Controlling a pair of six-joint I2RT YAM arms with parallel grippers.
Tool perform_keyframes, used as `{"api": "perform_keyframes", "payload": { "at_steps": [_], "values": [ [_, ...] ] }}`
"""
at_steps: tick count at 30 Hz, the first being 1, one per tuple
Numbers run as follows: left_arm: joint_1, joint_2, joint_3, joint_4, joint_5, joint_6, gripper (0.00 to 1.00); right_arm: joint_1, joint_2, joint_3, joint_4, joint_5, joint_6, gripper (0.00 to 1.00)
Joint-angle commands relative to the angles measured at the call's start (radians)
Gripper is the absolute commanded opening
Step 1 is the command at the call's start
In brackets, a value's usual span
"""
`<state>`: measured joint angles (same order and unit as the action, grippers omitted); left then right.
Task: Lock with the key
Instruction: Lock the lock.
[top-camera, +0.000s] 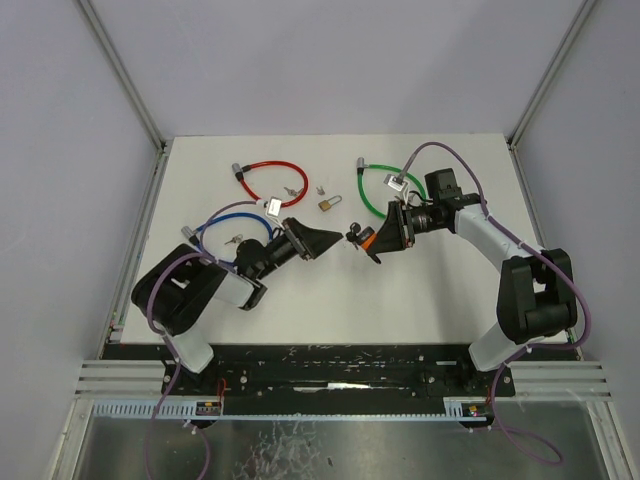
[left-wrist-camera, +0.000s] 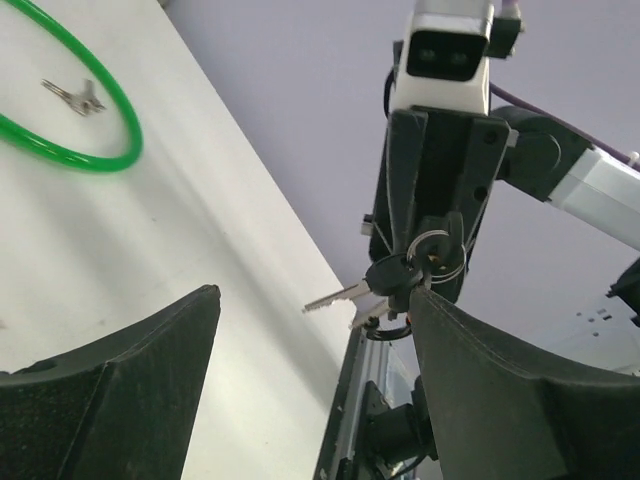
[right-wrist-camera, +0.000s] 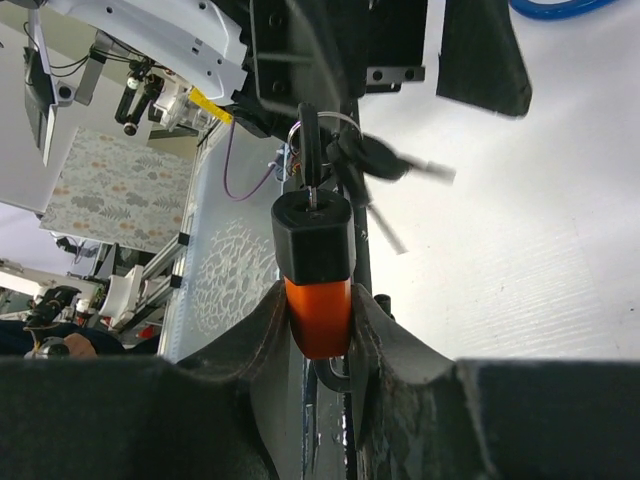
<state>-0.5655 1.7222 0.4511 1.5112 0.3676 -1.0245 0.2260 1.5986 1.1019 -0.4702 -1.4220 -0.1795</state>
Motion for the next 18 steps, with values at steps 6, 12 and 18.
{"api": "perform_keyframes", "payload": {
  "at_steps": [6,12,18],
  "values": [
    [0.045,-0.170,-0.044,0.089,0.102,0.152,0.81,-0.004,-0.050,0.067,-0.085,0.006,-0.105,0.00],
    [0.046,-0.200,0.048,0.003,0.252,0.215,0.95,-0.004,-0.048,0.079,-0.132,0.018,-0.156,0.00],
    [0.045,-0.064,0.251,-0.114,0.423,0.149,0.88,-0.003,-0.054,0.082,-0.157,0.026,-0.187,0.00]
  ]
}}
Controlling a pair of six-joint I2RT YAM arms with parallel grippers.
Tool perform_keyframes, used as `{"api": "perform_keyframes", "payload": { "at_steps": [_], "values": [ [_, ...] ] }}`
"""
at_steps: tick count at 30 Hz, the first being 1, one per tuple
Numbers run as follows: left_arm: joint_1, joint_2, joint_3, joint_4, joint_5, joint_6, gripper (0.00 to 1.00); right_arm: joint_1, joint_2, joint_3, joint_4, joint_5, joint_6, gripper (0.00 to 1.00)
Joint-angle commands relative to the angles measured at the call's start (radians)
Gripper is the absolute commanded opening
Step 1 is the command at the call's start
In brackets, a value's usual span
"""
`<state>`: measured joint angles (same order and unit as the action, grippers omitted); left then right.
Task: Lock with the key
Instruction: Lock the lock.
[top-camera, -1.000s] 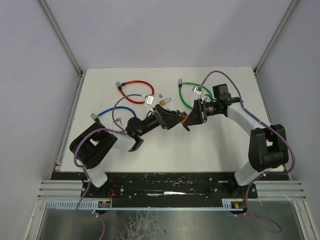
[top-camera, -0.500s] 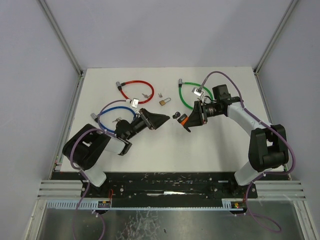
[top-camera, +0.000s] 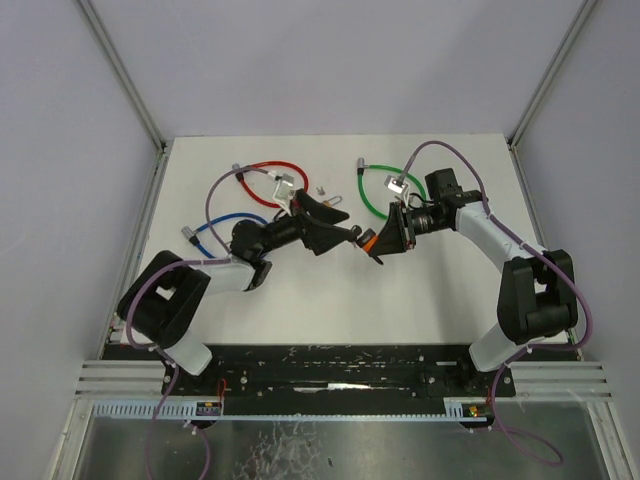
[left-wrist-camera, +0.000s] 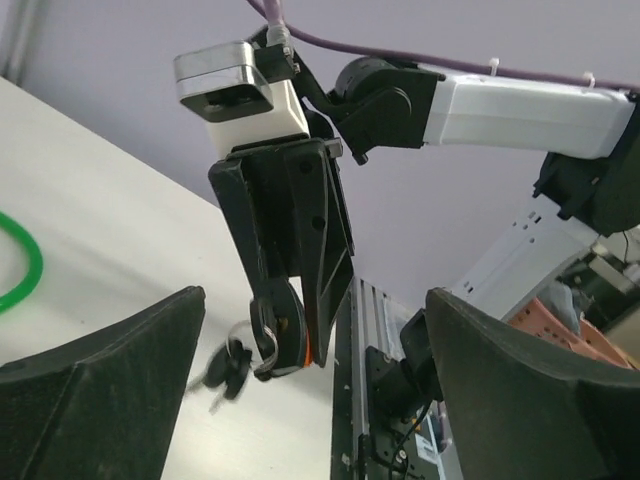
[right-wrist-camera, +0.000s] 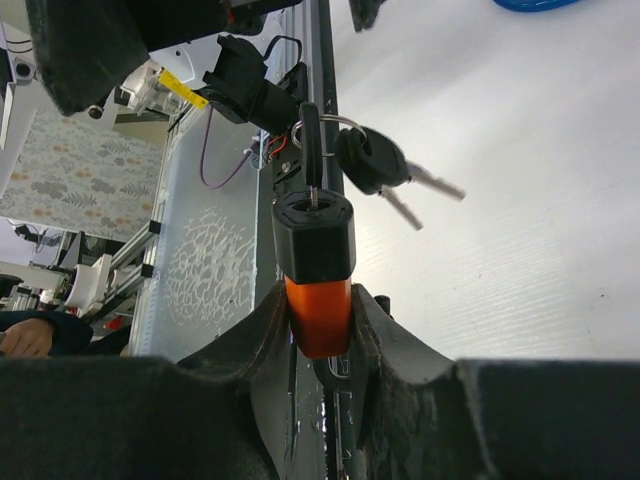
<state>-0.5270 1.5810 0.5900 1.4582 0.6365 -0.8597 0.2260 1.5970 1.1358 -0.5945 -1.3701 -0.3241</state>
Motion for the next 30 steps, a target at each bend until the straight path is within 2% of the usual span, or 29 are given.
{"api": "perform_keyframes", "payload": {
  "at_steps": [1,4,5,14,17,20,30],
  "values": [
    [0.007,0.102,0.145,-0.061,0.185,-0.038,0.81,-0.002,-0.052,0.049,-0.037,-0.024,-0.047,0.00],
    [0.007,0.157,0.214,-0.065,0.261,-0.087,0.53,-0.002,-0.054,0.054,-0.049,-0.018,-0.060,0.00],
    [0.006,0.165,0.221,-0.072,0.271,-0.090,0.49,-0.002,-0.055,0.056,-0.053,-0.018,-0.065,0.00],
    [-0.008,0.146,0.264,-0.324,0.296,0.041,0.53,-0.003,-0.050,0.063,-0.073,-0.009,-0.085,0.00],
    [-0.018,0.149,0.272,-0.349,0.309,0.054,0.53,-0.002,-0.051,0.064,-0.073,-0.007,-0.085,0.00],
    [-0.019,0.150,0.272,-0.359,0.317,0.058,0.46,-0.001,-0.052,0.064,-0.074,-0.003,-0.085,0.00],
    [-0.036,0.153,0.298,-0.405,0.325,0.074,0.42,0.002,-0.047,0.064,-0.073,0.006,-0.084,0.00]
  ]
}}
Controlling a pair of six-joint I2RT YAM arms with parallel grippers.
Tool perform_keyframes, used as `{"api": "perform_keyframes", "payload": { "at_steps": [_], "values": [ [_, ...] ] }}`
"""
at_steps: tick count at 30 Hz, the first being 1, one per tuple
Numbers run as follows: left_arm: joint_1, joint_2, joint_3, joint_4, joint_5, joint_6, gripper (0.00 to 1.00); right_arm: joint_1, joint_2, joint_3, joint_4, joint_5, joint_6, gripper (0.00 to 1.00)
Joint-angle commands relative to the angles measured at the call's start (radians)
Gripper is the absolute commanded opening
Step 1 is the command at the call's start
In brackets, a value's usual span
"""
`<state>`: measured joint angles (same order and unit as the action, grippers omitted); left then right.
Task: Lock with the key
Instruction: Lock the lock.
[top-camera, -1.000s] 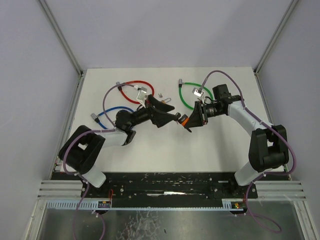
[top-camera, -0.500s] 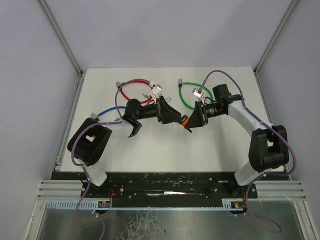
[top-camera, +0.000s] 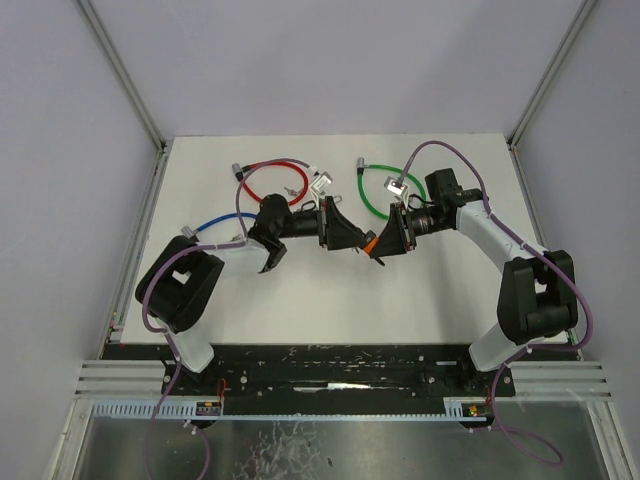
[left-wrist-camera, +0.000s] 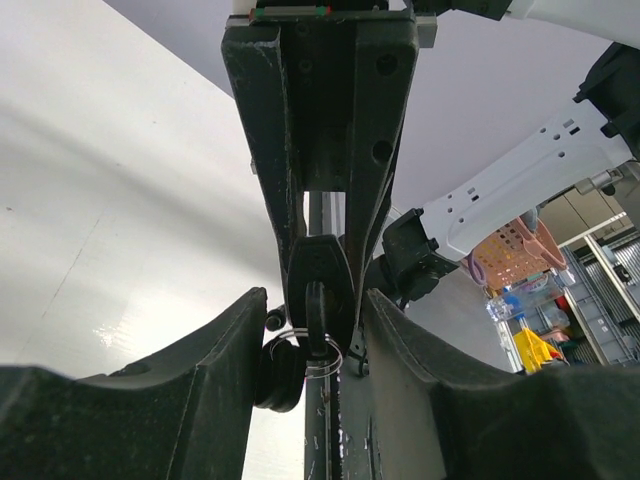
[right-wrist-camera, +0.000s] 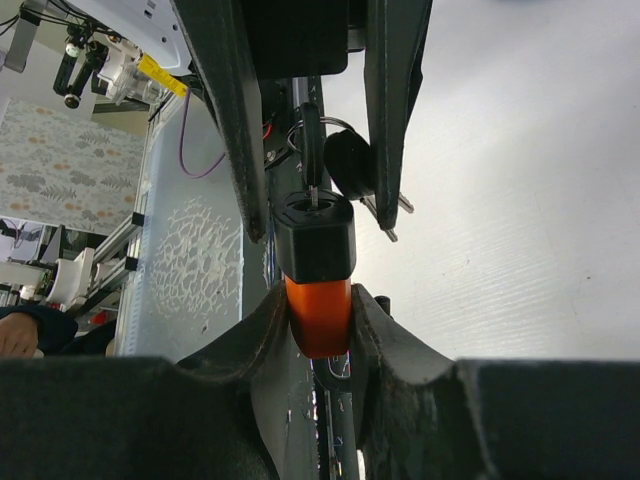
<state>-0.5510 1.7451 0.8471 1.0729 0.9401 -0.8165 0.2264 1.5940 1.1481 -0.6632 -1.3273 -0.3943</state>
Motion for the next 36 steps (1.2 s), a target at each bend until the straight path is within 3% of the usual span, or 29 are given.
{"api": "perform_keyframes", "payload": {
  "at_steps": [1,7,11,13,15,16,20,23,29,33,36],
  "values": [
    [-0.014,-0.009,0.045,-0.029,0.022,0.032,0.42,0.003,-0.042,0.053,-0.005,-0.035,-0.013,0.00],
    [-0.024,0.003,0.068,-0.083,0.031,0.055,0.39,0.005,-0.040,0.052,-0.002,-0.026,-0.011,0.00],
    [-0.026,0.005,0.076,-0.092,0.046,0.058,0.23,0.005,-0.040,0.052,-0.001,-0.022,-0.009,0.00],
    [-0.026,0.002,0.078,-0.089,0.058,0.060,0.04,0.006,-0.039,0.052,-0.001,-0.018,-0.009,0.00],
    [-0.025,-0.004,0.073,-0.074,0.064,0.056,0.00,0.006,-0.038,0.052,0.000,-0.012,-0.008,0.00],
    [-0.024,-0.008,0.069,-0.063,0.061,0.050,0.00,0.005,-0.037,0.052,-0.001,-0.011,-0.006,0.03],
    [-0.004,-0.038,0.031,-0.009,0.016,0.001,0.00,0.007,-0.033,0.058,-0.016,0.001,-0.009,0.42],
    [0.032,-0.061,-0.024,0.078,-0.009,-0.069,0.00,0.004,-0.026,0.098,-0.082,0.029,-0.063,0.59],
    [0.098,-0.148,-0.137,0.176,-0.095,-0.161,0.00,-0.008,-0.033,0.206,-0.217,0.115,-0.193,0.66],
    [0.133,-0.205,-0.202,0.160,-0.217,-0.242,0.00,-0.007,-0.106,0.202,-0.170,0.176,-0.282,0.66],
    [0.141,-0.230,-0.222,0.153,-0.295,-0.301,0.00,-0.007,-0.161,0.148,-0.055,0.167,-0.378,0.73]
  ]
}}
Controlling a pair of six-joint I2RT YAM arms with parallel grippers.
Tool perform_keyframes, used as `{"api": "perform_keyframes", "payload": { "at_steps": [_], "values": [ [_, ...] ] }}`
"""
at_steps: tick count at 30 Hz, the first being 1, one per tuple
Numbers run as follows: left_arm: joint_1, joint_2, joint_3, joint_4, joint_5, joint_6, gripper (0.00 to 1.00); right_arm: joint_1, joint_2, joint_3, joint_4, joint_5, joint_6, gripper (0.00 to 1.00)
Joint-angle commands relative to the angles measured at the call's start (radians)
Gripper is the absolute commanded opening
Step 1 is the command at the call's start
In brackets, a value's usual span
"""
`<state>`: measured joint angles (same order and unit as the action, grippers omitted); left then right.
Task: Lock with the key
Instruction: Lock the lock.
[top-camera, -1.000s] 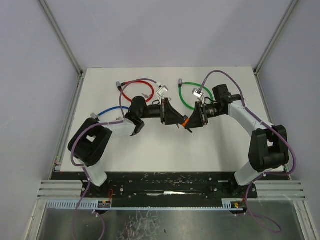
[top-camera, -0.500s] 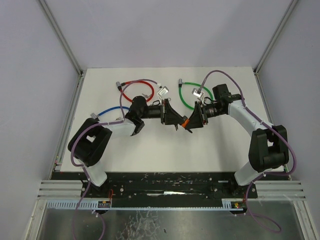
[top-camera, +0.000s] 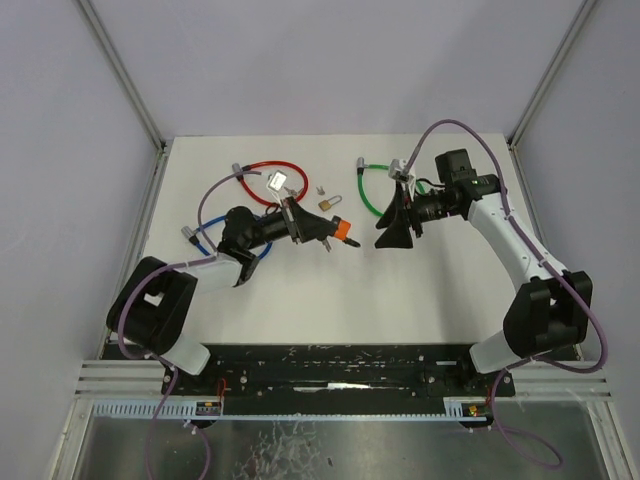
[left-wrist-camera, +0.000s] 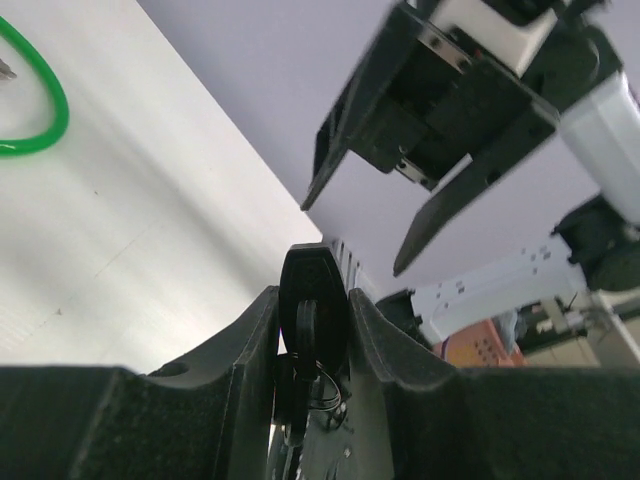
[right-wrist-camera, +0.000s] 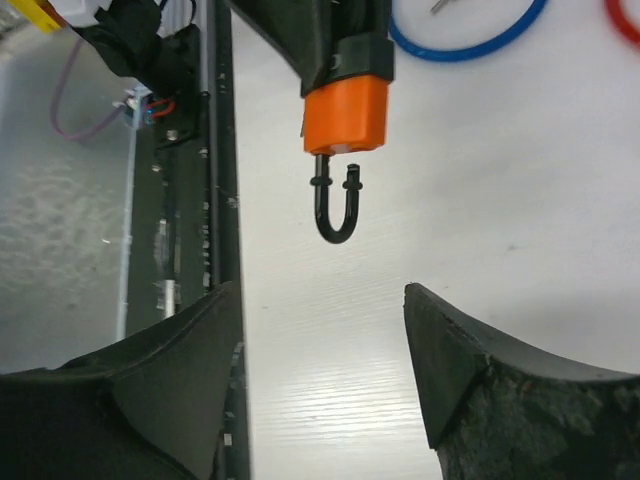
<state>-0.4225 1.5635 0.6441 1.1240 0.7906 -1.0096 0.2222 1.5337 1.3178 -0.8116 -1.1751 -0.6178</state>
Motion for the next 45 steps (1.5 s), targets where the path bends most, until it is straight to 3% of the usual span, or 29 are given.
{"api": "perform_keyframes", "payload": {
  "at_steps": [1,4,7,12,20,23,34,36,38,41,45],
  "values": [
    [0.014,-0.054,-0.023,0.107,-0.165,-0.130,0.00,-0.002,-0.103,-0.030,0.110,-0.003,-0.206,0.74],
    [0.013,-0.071,-0.036,0.117,-0.213,-0.193,0.00,0.003,-0.088,-0.041,0.165,-0.057,-0.261,0.74],
    [0.011,-0.097,-0.055,0.093,-0.268,-0.244,0.00,0.028,-0.100,-0.077,0.264,-0.011,-0.257,0.74],
    [0.011,-0.127,-0.061,0.043,-0.324,-0.295,0.00,0.064,-0.096,-0.116,0.514,0.081,-0.107,0.73],
    [0.009,-0.137,-0.064,0.023,-0.345,-0.323,0.00,0.162,-0.091,-0.158,0.624,0.086,-0.052,0.62],
    [0.007,-0.136,-0.062,0.025,-0.345,-0.328,0.00,0.174,-0.090,-0.151,0.631,0.089,-0.036,0.52],
    [0.008,-0.136,-0.057,0.029,-0.335,-0.336,0.00,0.184,-0.087,-0.140,0.626,0.120,-0.032,0.01],
    [0.007,-0.137,-0.059,0.031,-0.334,-0.336,0.00,0.183,-0.089,-0.125,0.621,0.117,-0.006,0.00],
    [0.008,-0.135,-0.062,0.035,-0.334,-0.332,0.10,0.183,-0.090,-0.095,0.619,0.125,0.075,0.00],
    [0.010,-0.136,-0.073,0.037,-0.339,-0.323,0.54,0.183,-0.092,-0.041,0.577,0.121,0.149,0.00],
    [0.011,-0.163,-0.103,0.018,-0.379,-0.287,0.80,0.182,-0.101,-0.012,0.552,0.110,0.217,0.00]
  ]
}}
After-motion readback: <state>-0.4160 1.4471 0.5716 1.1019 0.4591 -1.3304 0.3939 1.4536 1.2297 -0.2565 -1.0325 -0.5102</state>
